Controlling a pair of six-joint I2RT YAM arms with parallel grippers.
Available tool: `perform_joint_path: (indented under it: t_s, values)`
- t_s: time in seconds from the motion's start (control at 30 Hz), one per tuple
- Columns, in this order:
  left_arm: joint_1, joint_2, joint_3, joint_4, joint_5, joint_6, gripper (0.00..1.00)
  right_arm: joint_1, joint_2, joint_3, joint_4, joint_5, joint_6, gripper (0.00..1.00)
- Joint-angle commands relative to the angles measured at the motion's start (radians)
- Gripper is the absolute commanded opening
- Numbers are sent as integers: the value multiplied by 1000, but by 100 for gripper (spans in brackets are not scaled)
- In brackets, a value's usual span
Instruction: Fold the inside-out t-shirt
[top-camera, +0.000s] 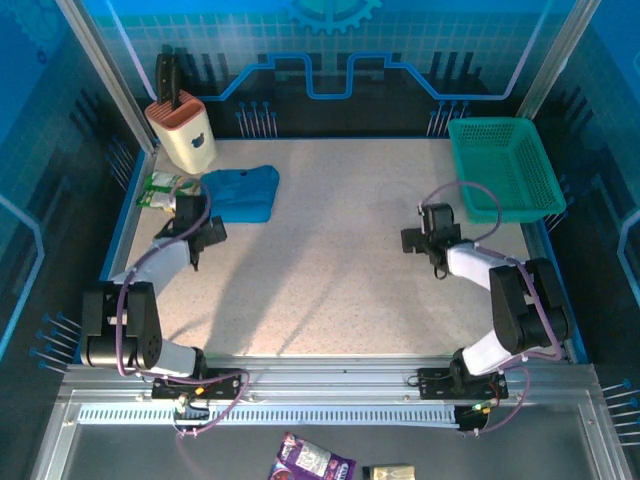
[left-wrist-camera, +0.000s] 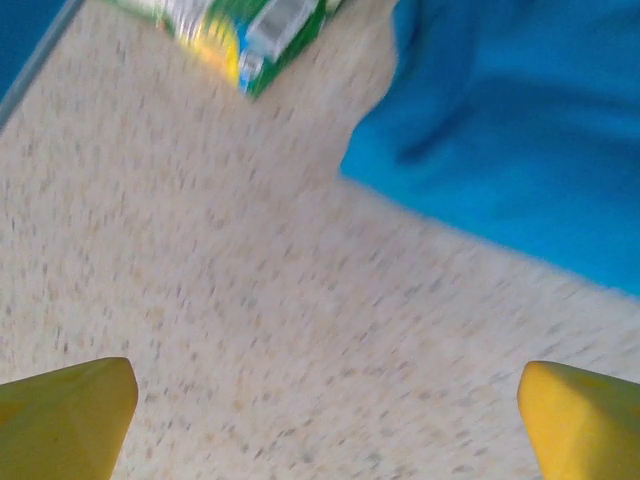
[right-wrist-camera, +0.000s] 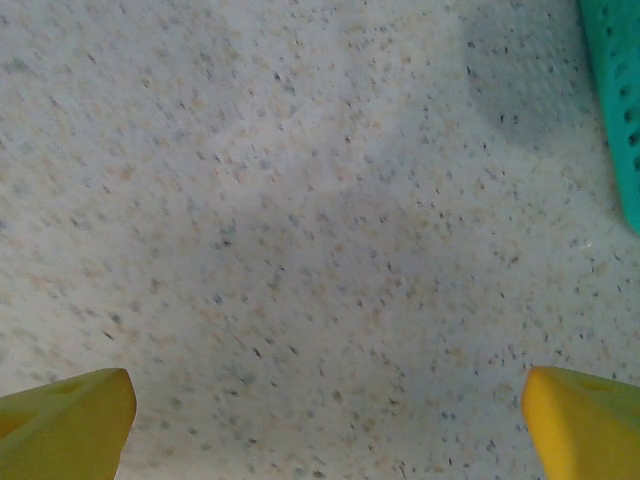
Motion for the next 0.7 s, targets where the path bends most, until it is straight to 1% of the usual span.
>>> perform_joint_path:
  t_s: [0.0, 0.03, 0.07, 0.1, 0.17, 0.2, 0.23, 0.27, 0.3, 0.37, 0.4, 0.43, 0.47, 0.53, 0.57, 0.6, 0.63, 0.67]
  values:
    - [-3, -29, -115, 305, 8, 75, 99, -71, -31, -121, 483, -36, -49, 100]
    - [-3, -27, -162, 395, 46, 110, 99, -91, -26, -151, 536, -67, -36, 100]
    - [-5, -26, -190, 457, 73, 134, 99, -102, -42, -168, 544, -86, -25, 100]
    - [-6, -32, -199, 489, 96, 144, 99, -103, -46, -198, 596, -107, -32, 100]
    - [-5, -33, -262, 669, 175, 160, 99, -114, -15, -284, 781, -197, -52, 100]
    - [-4, -30, -289, 745, 216, 154, 99, -119, 15, -320, 887, -222, -61, 100]
    - [4, -26, -301, 786, 274, 130, 99, -125, 11, -346, 924, -238, -60, 100]
    - [4, -10, -315, 854, 313, 131, 99, -137, -1, -340, 890, -270, -53, 100]
    - [1, 9, -326, 887, 336, 147, 99, -143, 6, -332, 887, -283, -51, 100]
    - [0, 58, -322, 925, 363, 161, 99, -145, 2, -300, 816, -287, -53, 100]
    - [-2, 65, -315, 915, 392, 170, 99, -140, 7, -287, 806, -278, -57, 100]
    - [-4, 85, -311, 935, 393, 179, 99, -130, 8, -283, 798, -261, -62, 100]
    - [-6, 78, -305, 905, 394, 178, 99, -128, 7, -281, 795, -257, -63, 100]
    - [-19, 89, -313, 936, 383, 193, 99, -127, 8, -281, 796, -254, -64, 100]
    - [-25, 95, -330, 963, 392, 202, 99, -126, 8, -282, 800, -248, -65, 100]
    - [-30, 126, -367, 1071, 395, 213, 99, -119, 8, -285, 802, -239, -67, 100]
    - [-32, 125, -374, 1088, 393, 212, 99, -120, 9, -280, 800, -241, -67, 100]
    - [-34, 115, -354, 1024, 389, 212, 99, -120, 8, -276, 784, -242, -71, 100]
